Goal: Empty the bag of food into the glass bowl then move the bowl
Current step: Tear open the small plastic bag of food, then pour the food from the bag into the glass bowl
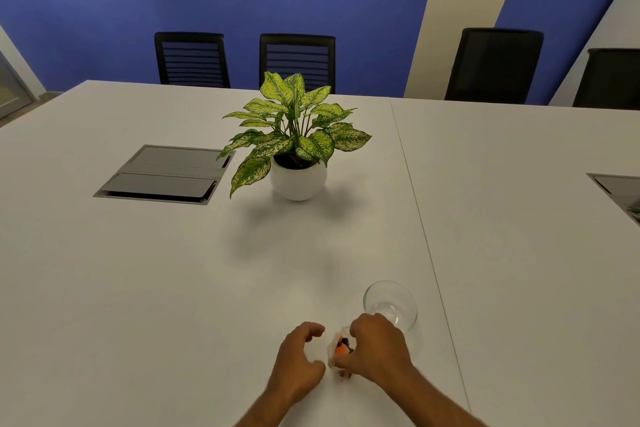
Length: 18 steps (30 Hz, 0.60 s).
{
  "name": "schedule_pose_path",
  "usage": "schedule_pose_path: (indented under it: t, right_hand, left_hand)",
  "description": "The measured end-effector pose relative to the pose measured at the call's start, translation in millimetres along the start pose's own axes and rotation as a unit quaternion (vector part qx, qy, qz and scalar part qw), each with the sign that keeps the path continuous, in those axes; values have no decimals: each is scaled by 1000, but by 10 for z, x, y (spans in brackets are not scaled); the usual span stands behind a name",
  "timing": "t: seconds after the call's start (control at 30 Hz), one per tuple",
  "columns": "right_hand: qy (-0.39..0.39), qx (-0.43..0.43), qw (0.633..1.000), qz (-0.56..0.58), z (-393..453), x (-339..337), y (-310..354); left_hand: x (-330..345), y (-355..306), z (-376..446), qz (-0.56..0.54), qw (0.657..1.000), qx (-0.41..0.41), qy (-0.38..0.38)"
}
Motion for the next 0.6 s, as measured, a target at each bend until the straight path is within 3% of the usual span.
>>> schedule_pose_path:
  t: [0.1,0.2,0.47,0.53,0.6]
  right_hand:
    - [-10,3,1000,17,0,-114,30]
    - [2,9,999,32,-17,-193,88]
    - [-24,26,993,116,-84,-466,80]
    - [-42,48,979,192,-74,-437,-16]
    - [-84,96,940,316,-75,-394,-191]
  left_hand:
    - [114,3,-63,48,995,38,82]
    - [207,-144,-54,41,992,51,110]
    - [159,-366,86,109,986,126,33]
    - [129,-382,114,89,988,129,15]
    - [96,-391,130,73,989,125,-4]
Point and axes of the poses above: each hand's wrist, its own z-axis towards the middle knuckle, its own x-axis out of the palm, y = z × x, the point moved 7 cm from there along z, towards the middle knuckle, and after that the axes turned 6 degrees about -y, right-handed, at the moved point
